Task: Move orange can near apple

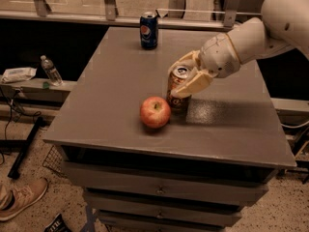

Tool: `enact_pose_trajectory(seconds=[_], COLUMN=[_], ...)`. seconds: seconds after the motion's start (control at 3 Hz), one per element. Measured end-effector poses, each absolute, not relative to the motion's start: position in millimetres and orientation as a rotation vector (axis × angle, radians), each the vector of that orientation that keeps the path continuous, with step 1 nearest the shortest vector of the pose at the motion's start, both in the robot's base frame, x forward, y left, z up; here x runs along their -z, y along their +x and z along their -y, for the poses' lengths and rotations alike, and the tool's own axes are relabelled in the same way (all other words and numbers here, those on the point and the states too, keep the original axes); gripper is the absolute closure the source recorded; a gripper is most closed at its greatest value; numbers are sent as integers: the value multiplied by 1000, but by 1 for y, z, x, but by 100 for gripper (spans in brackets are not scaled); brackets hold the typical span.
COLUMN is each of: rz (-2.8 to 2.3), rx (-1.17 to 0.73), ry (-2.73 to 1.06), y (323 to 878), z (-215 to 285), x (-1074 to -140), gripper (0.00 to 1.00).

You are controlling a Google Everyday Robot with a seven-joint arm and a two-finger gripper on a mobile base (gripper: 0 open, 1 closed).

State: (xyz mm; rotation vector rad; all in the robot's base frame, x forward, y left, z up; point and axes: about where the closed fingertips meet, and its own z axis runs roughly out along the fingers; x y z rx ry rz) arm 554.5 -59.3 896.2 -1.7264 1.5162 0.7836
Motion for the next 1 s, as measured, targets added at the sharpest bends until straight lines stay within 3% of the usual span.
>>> enact_pose_trajectory(seconds=[0.33, 0.67, 1.0], rz=[-1514, -1512, -1540], rx=[-787, -790, -726], ry=[-1729, -1731, -1803], y=[555, 555, 552], z=[57, 55, 58], x=[-895, -895, -901], gripper=[12, 0, 0])
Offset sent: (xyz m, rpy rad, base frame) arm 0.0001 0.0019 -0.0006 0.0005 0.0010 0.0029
